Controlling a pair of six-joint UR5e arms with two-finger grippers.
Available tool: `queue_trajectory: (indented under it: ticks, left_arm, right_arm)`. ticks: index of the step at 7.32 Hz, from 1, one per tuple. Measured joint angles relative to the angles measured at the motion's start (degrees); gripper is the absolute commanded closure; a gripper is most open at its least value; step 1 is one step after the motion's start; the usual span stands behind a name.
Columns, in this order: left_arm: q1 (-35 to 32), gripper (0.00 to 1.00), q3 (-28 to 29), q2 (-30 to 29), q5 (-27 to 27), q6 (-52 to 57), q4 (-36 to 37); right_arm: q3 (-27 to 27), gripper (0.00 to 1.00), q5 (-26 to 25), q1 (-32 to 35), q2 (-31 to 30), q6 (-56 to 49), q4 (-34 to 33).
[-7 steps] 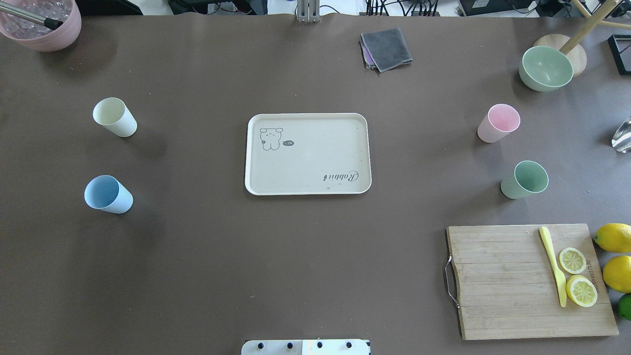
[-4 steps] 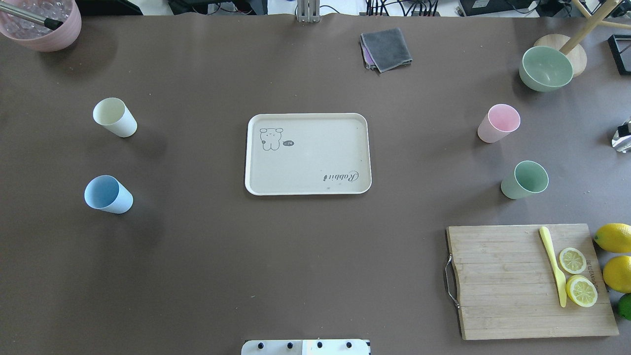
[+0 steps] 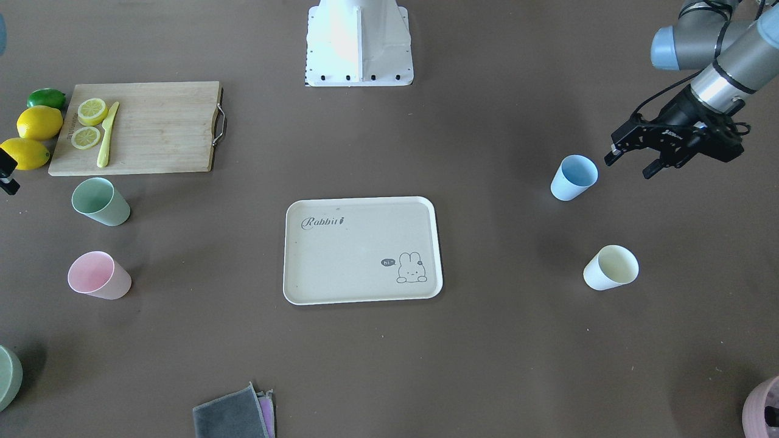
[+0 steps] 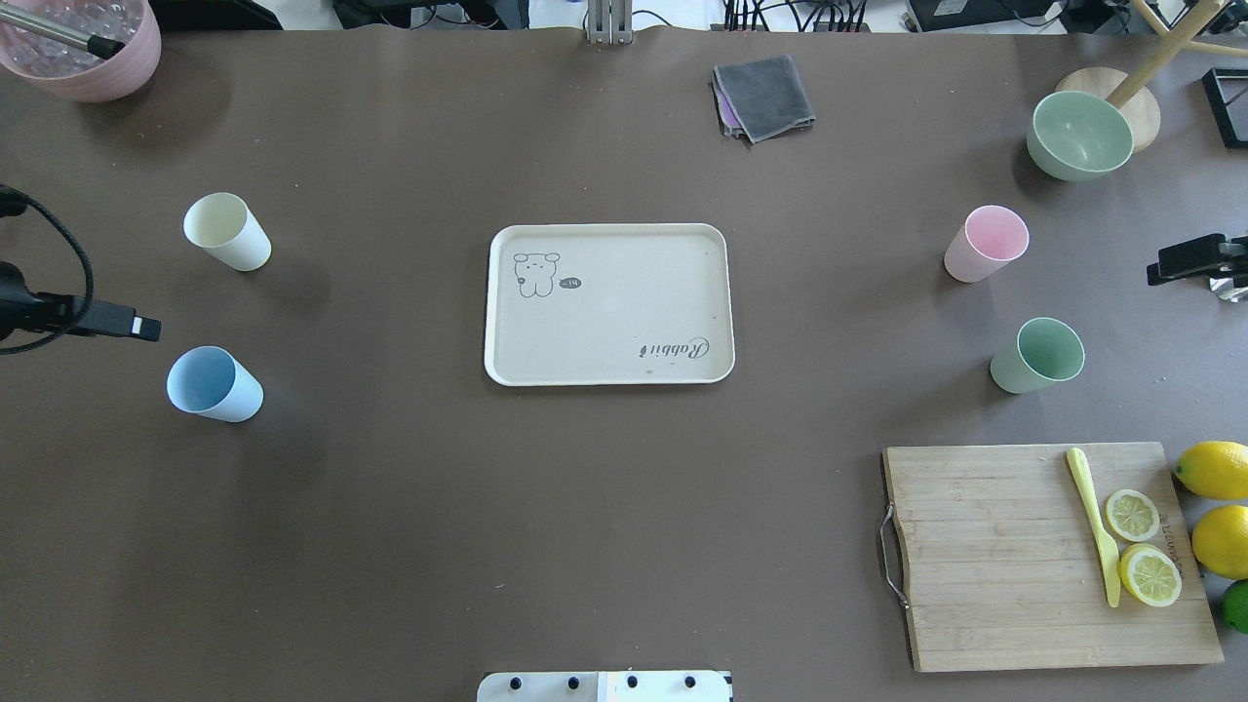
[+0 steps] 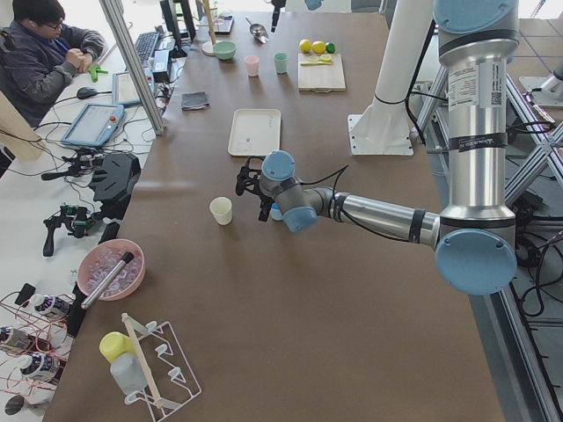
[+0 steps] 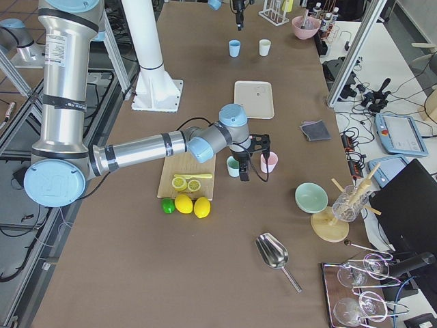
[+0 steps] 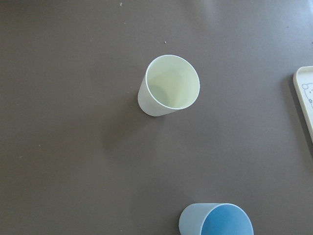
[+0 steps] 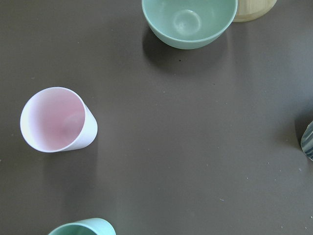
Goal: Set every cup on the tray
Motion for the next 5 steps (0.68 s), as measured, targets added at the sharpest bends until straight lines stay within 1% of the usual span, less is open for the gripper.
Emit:
queue_trajectory:
  ticks: [1, 3, 4, 5]
  left_arm:
    - [3.0, 0.38, 0.2, -0.1, 2.7, -0.8, 0.0]
    - [6.0, 0.38, 0.9, 0.2, 4.8, -0.8, 0.0]
    - [7.1, 0.51, 1.6, 0.2, 6.4, -0.6, 0.0]
    - [8.4, 0.84, 2.3, 0.2, 8.0, -0.5, 0.0]
  right_arm:
    - [0.0, 0.00, -0.2, -0.1, 0.0, 0.0, 0.0]
    - [0.0, 0.00, -0.2, -0.1, 0.0, 0.0, 0.0]
    - [0.0, 0.00, -0.3, -0.1, 0.1, 0.0, 0.0]
    - [0.0, 0.00, -0.3, -0.2, 0.1, -0.1, 0.0]
